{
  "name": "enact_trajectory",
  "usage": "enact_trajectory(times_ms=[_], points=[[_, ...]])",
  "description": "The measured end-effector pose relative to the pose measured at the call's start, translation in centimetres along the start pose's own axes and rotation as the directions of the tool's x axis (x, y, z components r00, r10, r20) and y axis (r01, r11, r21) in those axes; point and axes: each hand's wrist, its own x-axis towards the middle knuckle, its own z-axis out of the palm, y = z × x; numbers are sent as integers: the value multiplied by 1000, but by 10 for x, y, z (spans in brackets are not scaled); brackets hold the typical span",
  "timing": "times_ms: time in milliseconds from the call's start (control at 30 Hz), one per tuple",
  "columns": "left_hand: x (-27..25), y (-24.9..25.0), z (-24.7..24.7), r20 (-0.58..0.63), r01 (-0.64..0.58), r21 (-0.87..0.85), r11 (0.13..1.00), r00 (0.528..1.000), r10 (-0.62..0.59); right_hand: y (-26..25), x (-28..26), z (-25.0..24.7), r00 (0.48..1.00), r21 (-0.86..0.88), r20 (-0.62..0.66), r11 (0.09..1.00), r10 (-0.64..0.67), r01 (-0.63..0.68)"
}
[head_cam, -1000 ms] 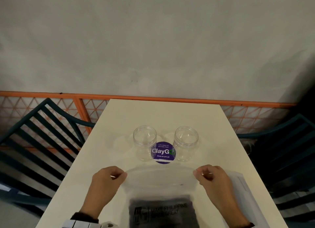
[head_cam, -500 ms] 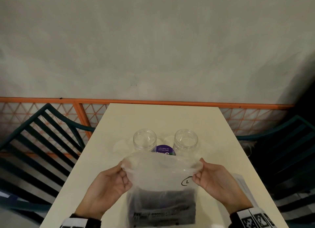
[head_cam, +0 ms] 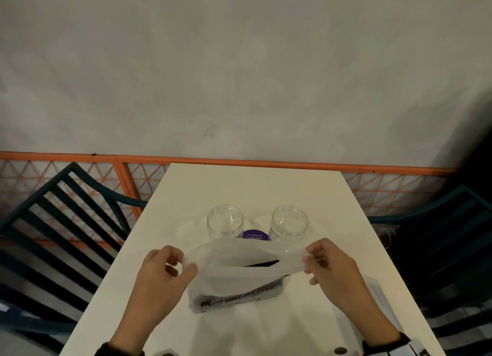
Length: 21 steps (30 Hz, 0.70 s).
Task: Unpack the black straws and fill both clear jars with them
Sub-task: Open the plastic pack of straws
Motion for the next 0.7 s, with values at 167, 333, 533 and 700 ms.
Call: enact_trajectory(times_ms=[167, 333, 533, 700], points=[[-1, -3, 7, 99, 138, -273, 952, 988, -115, -8, -3, 7, 984, 172, 170, 982, 47, -77], [-6, 6, 24, 422, 423, -516, 745, 882, -209, -18, -2, 25, 915, 394, 373, 867, 154, -307], [4, -16, 13, 639, 684, -554, 474, 714, -284, -4, 9, 14, 779, 693, 587, 361, 221, -624], [4, -26, 4, 699, 742, -609, 279, 669, -252, 14, 12, 0, 777, 764, 586, 163, 228, -624]])
